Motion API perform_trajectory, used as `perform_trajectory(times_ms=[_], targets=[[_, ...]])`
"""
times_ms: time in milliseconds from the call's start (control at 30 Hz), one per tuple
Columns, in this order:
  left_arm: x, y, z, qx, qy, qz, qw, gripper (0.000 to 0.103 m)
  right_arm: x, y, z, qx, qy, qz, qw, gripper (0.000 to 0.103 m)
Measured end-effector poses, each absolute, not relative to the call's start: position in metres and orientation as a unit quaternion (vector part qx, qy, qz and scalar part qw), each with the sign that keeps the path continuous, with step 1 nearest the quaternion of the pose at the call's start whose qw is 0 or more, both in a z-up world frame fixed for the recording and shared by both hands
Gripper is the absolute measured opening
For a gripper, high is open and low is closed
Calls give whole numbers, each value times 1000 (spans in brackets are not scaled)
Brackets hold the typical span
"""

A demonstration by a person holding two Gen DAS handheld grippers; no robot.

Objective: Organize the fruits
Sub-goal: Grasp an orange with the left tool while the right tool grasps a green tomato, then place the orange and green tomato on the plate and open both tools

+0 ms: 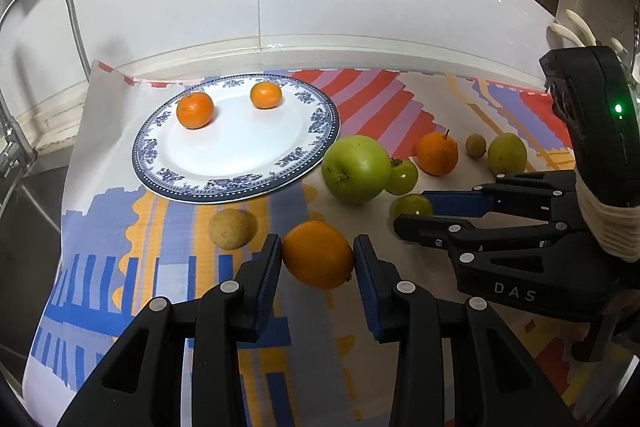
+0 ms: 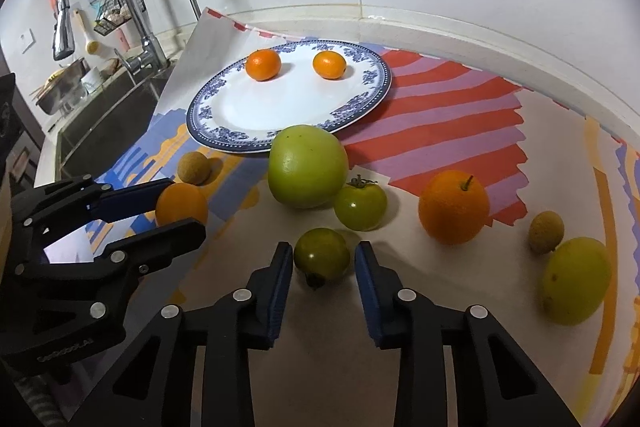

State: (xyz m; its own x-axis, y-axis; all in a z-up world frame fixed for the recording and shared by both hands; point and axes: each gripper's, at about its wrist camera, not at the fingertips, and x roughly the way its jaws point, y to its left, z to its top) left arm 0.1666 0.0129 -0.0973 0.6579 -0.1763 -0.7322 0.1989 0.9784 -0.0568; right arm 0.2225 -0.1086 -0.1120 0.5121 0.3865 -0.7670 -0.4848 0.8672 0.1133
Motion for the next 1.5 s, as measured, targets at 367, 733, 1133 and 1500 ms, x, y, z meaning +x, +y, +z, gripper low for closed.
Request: perform_trajectory(times_ms=[367, 733, 1133, 1500], targets=[[162, 13, -90, 10, 389, -104, 916, 37, 217, -110, -103, -56, 415, 252, 872, 30], [160, 24, -52, 4, 351, -90, 932, 37, 208, -104, -56, -60, 359, 262, 894, 30], [203, 58, -35, 5, 338, -55, 940, 37, 241, -69, -21, -79, 319, 269, 905, 30], [265, 80, -47, -13, 375, -54, 925, 37, 302, -43, -24, -80, 355, 275, 890, 30]])
